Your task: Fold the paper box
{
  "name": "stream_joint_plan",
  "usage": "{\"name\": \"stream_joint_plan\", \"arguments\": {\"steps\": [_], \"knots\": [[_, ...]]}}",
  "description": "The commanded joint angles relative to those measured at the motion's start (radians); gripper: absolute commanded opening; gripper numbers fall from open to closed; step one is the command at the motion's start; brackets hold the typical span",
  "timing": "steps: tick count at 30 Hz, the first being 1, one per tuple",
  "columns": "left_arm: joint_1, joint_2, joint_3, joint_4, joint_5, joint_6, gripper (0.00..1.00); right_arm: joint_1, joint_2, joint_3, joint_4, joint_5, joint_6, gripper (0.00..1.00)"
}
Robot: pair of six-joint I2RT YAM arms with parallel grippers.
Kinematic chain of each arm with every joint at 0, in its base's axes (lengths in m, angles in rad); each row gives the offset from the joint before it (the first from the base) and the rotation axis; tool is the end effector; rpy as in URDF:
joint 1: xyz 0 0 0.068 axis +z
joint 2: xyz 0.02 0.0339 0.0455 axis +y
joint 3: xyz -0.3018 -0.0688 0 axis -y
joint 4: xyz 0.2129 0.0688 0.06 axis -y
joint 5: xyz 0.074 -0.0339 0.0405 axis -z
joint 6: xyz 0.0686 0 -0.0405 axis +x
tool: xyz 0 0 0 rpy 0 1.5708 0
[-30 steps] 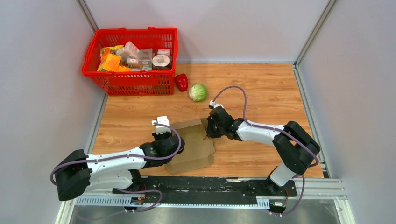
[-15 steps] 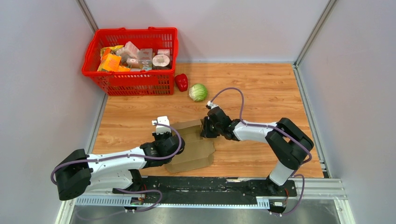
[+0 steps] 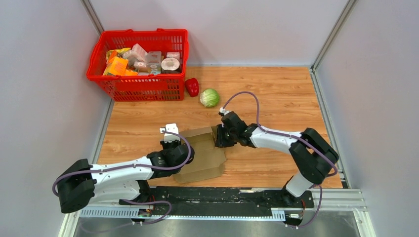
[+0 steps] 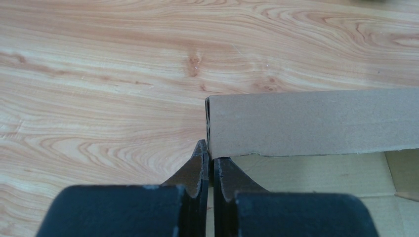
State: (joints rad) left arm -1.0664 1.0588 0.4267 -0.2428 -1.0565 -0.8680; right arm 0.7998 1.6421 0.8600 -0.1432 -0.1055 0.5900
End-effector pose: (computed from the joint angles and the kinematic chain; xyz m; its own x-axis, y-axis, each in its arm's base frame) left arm 0.1240 -0.1011 0.2165 -0.3625 -0.1200 -0.9242 -0.1790 0.9822 -0.0573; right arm 0.2181 0.2348 0.1934 -0.8839 -0.1158 -0.4531 -0.3196 0.8568 0.4046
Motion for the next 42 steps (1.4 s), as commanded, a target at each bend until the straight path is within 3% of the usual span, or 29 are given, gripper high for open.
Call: {"name": "stream_joint_plan", "arguments": {"steps": [1,6,13,15,20,26,29,32,42], "knots": [[-0.003,-0.052,-0.020,0.031,-0.045,0.040,0.00,-0.016,-0.158,0.042,-0.212,0.090,-0.148,0.35],[-0.003,-0.068,-0.037,0.037,-0.040,0.035,0.00,-0.048,-0.267,0.002,-0.294,0.190,-0.179,0.39],[-0.001,-0.069,-0.032,0.033,-0.036,0.038,0.00,-0.080,-0.239,0.045,-0.305,0.251,-0.223,0.47],[-0.003,-0.075,-0.032,0.033,-0.034,0.037,0.00,-0.086,-0.228,0.056,-0.297,0.247,-0.231,0.51],[-0.003,-0.074,-0.034,0.037,-0.030,0.035,0.00,-0.102,-0.197,0.051,-0.171,0.121,-0.298,0.50],[-0.003,-0.068,-0.037,0.063,-0.022,0.043,0.00,-0.100,-0.171,0.051,-0.090,0.049,-0.318,0.40],[-0.001,-0.059,-0.034,0.077,-0.022,0.049,0.00,-0.094,-0.171,0.050,-0.075,0.030,-0.305,0.31],[-0.003,-0.040,-0.025,0.086,-0.019,0.050,0.00,-0.079,-0.183,0.077,-0.131,0.029,-0.251,0.15],[-0.003,0.017,0.004,0.125,-0.003,0.061,0.00,0.001,-0.249,0.036,-0.148,-0.004,-0.015,0.01]]}}
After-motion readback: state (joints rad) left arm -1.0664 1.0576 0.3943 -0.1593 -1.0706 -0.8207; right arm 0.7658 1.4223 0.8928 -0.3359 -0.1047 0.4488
